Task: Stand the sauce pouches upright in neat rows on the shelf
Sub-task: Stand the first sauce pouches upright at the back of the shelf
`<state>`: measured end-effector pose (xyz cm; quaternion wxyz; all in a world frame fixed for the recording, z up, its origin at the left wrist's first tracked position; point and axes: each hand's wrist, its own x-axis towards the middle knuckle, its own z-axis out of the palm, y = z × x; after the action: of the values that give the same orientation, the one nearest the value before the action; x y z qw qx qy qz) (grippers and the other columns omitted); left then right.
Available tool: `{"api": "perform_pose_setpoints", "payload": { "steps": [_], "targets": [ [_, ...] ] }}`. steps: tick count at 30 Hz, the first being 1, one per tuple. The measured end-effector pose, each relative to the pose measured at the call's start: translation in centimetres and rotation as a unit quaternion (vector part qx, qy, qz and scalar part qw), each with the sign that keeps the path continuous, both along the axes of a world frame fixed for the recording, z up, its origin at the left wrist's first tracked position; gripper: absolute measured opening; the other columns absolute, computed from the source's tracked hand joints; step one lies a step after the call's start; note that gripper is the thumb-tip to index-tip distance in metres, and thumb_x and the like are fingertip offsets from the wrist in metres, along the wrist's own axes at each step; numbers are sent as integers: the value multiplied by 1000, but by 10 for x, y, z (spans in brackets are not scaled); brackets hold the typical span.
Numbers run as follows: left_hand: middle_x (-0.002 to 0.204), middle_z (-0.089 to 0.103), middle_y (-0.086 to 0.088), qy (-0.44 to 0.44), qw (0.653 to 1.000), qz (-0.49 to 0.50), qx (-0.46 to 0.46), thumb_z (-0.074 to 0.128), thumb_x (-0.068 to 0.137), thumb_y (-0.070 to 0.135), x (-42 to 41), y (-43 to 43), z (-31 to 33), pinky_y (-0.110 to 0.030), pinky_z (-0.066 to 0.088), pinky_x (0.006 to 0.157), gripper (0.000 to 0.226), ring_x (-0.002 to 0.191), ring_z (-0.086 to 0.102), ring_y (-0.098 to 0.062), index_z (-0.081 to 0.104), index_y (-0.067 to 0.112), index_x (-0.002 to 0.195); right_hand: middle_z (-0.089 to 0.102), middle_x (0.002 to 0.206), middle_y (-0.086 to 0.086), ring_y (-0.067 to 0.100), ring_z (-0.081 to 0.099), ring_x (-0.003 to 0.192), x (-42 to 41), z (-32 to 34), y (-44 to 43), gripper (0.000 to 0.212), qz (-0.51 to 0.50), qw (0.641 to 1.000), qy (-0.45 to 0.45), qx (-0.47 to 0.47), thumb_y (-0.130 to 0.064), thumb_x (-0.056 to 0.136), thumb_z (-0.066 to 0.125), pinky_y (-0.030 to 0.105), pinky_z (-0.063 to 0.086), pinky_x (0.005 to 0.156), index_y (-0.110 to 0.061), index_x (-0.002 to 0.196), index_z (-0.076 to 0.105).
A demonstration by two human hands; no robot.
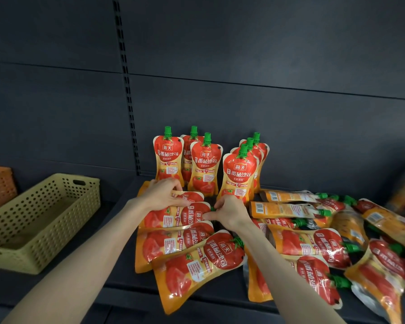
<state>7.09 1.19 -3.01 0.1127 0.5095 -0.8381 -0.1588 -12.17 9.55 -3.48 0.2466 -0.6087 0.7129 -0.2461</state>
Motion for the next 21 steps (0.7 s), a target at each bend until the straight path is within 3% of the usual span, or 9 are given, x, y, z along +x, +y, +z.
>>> {"api": "perform_pose_setpoints", "payload": {
  "steps": [2,5,11,15,18,21],
  "targets": [
    [99,52,10,0,1000,16,-13,63,75,57,0,5,1,-39,24,103,43,95,41,-10,51,22,96,67,97,6,20,64,85,1,0,1,40,-11,1000,-16,-16,-32,71,80,31,55,77,-7,98,64],
    [95,61,9,41,997,33,-51,64,73,59,4,9,4,-39,21,103,45,93,53,-13,48,21,91,65,89,4,19,62,82,4,3,4,37,-24,996,-63,-62,-29,71,80,31,54,75,-10,94,59],
    [105,65,6,139,985,77,-60,65,69,62,15,18,6,-40,26,101,44,104,57,-20,44,27,85,63,82,4,21,63,79,12,13,5,28,-12,981,-132,-141,-19,74,78,38,57,76,-19,80,51],
    [97,64,8,258,960,105,-24,64,59,68,23,29,15,-47,44,95,47,99,60,-19,42,31,78,62,98,-4,10,60,89,16,26,3,31,-1,971,-178,-161,-24,77,76,23,54,75,-13,99,57],
    [91,62,9,348,930,118,-27,74,71,41,20,33,17,-33,53,78,35,90,63,-13,45,24,80,62,110,-2,13,61,100,23,34,-2,44,12,968,-199,-152,-26,74,77,31,56,84,-14,112,59],
    [94,65,8,423,899,110,-18,75,75,28,20,36,17,-25,53,73,27,86,65,-8,56,19,92,65,110,1,17,63,101,31,42,-8,37,19,960,-228,-159,-23,72,79,36,56,86,-16,105,64]
  ]
}}
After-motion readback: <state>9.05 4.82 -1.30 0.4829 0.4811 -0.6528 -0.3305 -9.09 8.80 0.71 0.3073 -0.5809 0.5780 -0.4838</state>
